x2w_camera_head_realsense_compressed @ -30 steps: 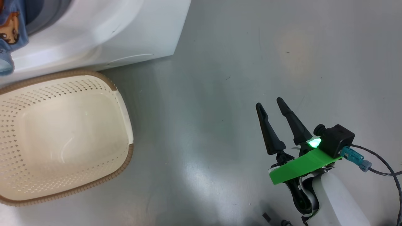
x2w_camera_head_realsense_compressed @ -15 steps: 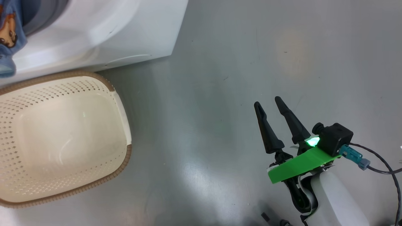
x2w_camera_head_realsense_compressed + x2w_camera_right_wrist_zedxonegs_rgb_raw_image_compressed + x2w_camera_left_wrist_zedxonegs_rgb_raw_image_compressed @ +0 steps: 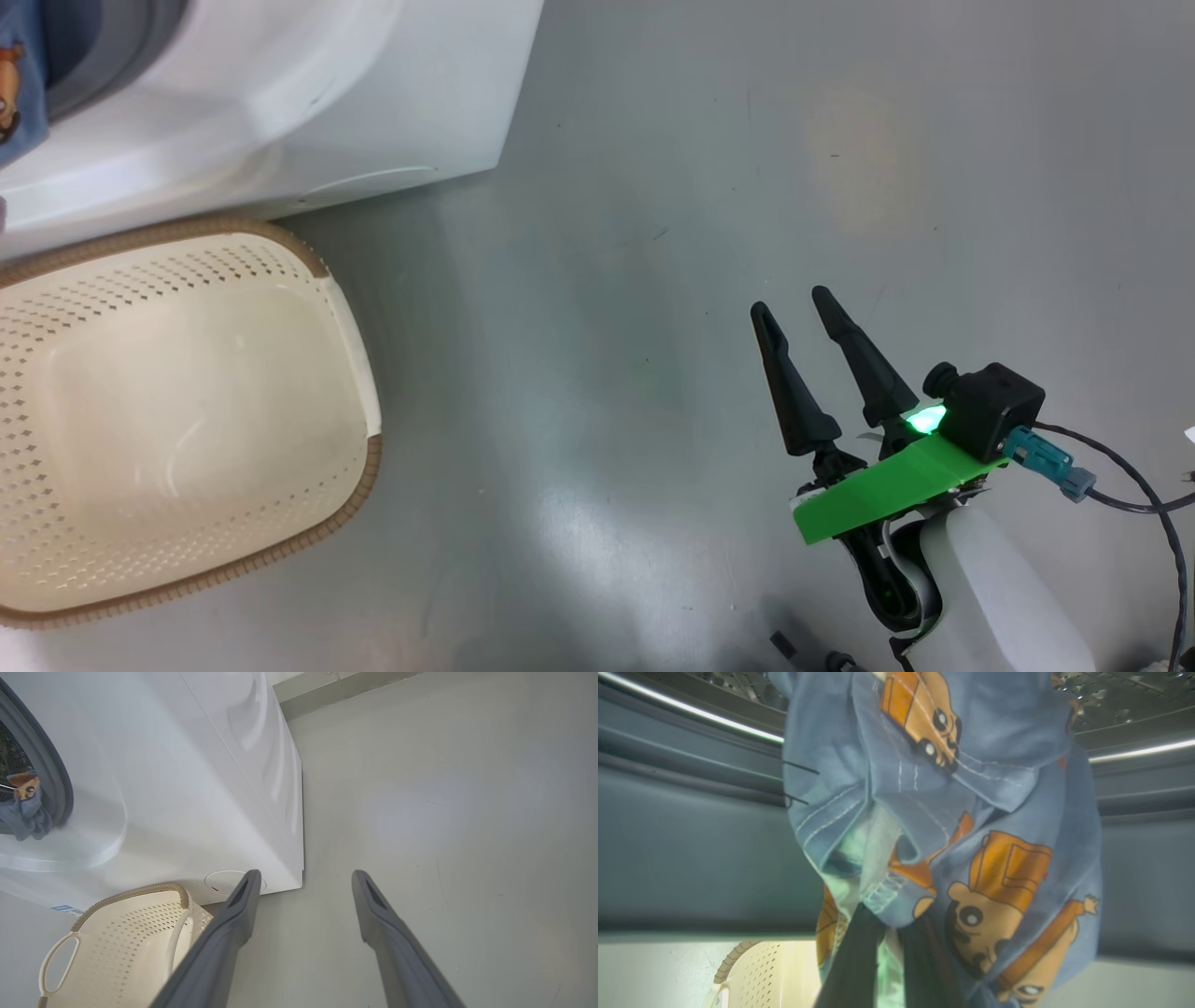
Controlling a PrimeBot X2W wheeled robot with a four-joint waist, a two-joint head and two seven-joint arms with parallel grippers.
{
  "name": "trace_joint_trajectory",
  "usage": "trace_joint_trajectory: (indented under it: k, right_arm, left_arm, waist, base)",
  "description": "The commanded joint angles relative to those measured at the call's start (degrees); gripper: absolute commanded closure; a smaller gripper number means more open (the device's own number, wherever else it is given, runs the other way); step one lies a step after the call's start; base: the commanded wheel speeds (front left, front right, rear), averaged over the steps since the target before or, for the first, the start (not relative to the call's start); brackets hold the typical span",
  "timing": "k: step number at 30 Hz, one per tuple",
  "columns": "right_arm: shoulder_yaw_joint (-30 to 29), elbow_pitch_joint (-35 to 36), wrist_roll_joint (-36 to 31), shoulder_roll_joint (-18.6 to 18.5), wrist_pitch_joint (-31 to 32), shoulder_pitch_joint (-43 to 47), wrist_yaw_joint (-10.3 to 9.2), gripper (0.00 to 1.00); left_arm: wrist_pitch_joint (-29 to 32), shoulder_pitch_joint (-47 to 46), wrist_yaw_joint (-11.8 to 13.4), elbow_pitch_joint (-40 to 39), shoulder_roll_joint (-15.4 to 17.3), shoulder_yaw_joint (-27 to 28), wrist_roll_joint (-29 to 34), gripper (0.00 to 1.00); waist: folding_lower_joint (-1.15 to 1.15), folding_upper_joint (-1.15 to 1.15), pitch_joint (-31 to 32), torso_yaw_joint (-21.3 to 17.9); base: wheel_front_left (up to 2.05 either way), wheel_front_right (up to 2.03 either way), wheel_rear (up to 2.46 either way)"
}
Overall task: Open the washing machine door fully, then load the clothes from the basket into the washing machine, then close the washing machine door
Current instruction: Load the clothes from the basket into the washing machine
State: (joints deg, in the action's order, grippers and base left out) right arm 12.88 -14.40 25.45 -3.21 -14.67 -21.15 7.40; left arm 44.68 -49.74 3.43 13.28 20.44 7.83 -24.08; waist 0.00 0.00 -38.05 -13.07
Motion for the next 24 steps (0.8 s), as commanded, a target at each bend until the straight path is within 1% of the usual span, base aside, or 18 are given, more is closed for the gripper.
trace_joint_trajectory:
  k: [1, 6, 7, 13, 16, 18, 24]
  right_arm:
    - [1.37, 0.99, 0.51, 0.33, -0.33, 1.14, 0.09, 0.00]
    - [1.22, 1.03, 0.53, 0.33, -0.33, 1.07, 0.09, 0.00]
    - [1.22, 1.03, 0.53, 0.33, -0.33, 1.07, 0.09, 0.00]
    - [1.57, 1.09, 0.79, 0.33, -0.33, 0.99, 0.09, 0.00]
    - [1.79, 1.25, 1.16, 0.33, -0.33, 0.78, 0.09, 0.00]
    - [1.88, 1.37, 1.36, 0.33, -0.33, 0.66, 0.09, 0.00]
    - [2.20, 1.63, 2.08, 0.34, -0.33, 0.03, 0.09, 0.00]
  left_arm:
    - [-1.46, -1.27, -0.50, -1.72, 2.49, 0.96, -0.34, 1.00]
    - [-6.42, -3.03, -2.10, -4.47, 2.59, 0.06, 0.38, 1.00]
    - [-6.42, -3.03, -2.10, -4.47, 2.59, 0.06, 0.38, 1.00]
    - [-13.23, -5.12, -3.25, -6.07, 2.91, -0.15, 1.44, 1.00]
    - [-17.82, -5.97, -4.63, -5.94, 3.01, 0.21, 1.16, 1.00]
    - [-20.23, -6.27, -6.27, -5.41, 3.09, 0.18, 0.38, 1.00]
    - [-25.14, -7.84, -7.41, -2.77, 4.25, 0.49, 0.58, 1.00]
  waist:
    - [0.00, 0.00, 0.07, 0.09]
    - [0.00, 0.00, 0.14, 0.50]
    - [0.00, 0.00, 0.14, 0.50]
    - [0.00, 0.00, -0.35, 0.57]
    - [0.00, 0.00, -0.89, 0.23]
    - [0.00, 0.00, -1.41, -0.07]
    - [0.00, 0.00, -3.51, -1.14]
  base:
    - [0.00, 0.00, 0.00]
    - [0.00, 0.00, 0.00]
    - [0.00, 0.00, 0.00]
    - [0.00, 0.00, 0.00]
    - [0.00, 0.00, 0.00]
    - [0.00, 0.00, 0.00]
    - [0.00, 0.00, 0.00]
